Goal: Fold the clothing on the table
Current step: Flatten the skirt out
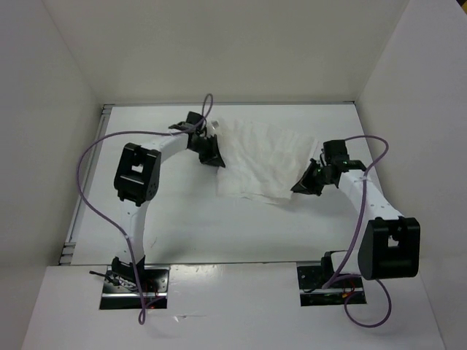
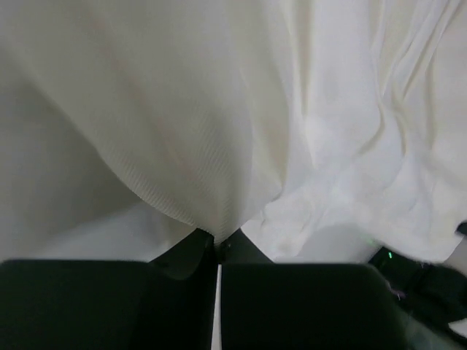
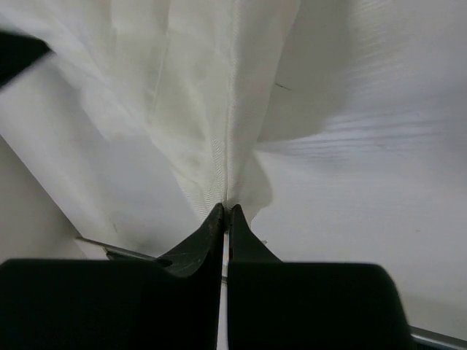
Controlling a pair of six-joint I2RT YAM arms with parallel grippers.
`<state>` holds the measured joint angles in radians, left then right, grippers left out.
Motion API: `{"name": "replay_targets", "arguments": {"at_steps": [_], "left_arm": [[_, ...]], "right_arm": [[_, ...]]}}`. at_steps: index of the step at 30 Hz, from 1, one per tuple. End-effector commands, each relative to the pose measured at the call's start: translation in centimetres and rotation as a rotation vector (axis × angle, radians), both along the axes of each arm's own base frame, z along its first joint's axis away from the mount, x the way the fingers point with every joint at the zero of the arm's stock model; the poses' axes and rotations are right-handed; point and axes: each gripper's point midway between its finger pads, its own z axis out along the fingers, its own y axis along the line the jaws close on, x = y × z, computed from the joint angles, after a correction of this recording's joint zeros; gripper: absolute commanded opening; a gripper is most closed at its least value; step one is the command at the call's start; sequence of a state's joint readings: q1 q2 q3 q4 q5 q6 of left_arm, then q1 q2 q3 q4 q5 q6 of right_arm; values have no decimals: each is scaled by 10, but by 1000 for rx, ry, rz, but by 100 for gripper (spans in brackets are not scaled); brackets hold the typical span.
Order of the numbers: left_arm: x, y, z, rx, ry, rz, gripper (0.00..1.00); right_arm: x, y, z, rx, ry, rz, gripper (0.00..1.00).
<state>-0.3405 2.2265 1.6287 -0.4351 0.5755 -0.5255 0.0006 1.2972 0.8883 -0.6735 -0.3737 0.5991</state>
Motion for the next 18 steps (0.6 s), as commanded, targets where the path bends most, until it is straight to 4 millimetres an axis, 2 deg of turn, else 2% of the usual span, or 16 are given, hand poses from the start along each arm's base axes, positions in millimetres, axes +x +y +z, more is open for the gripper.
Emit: {"name": "replay_targets", "arguments": {"at_steps": [1,3,6,7,8,9,10,11,14,17,18], "left_arm": [[70,71,37,87,-161,140,0],[87,97,54,75,-193,196,0],[86,106,61,56,-193,209,1],[77,105,58,43,-176,199,6],[73,102,59,21,-178,187,17],[64,96,62,-21,-168,163,49],[58,95,72,-35,-191,149,54],[45,97,62,-30,-163,149,61],[19,90,66,-19,-156,105,71],[-12,85,61,-19,-119,65,72],[-20,82,59,-17,-108,54,72]], "right_arm": [[1,22,-15,12,24,20,0],[2,23,-26,1,60,12,0],[2,27,-36,-21,84,17,0],[1,26,-41,-49,93,16,0],[-1,27,-43,-63,101,24,0],[-2,25,-47,-73,113,20,0],[-4,27,-53,-93,129,31,0],[-8,28,-58,-107,150,36,0],[-12,29,-73,-172,197,39,0],[-9,31,-81,-190,221,48,0],[1,32,-77,-193,195,42,0]]}}
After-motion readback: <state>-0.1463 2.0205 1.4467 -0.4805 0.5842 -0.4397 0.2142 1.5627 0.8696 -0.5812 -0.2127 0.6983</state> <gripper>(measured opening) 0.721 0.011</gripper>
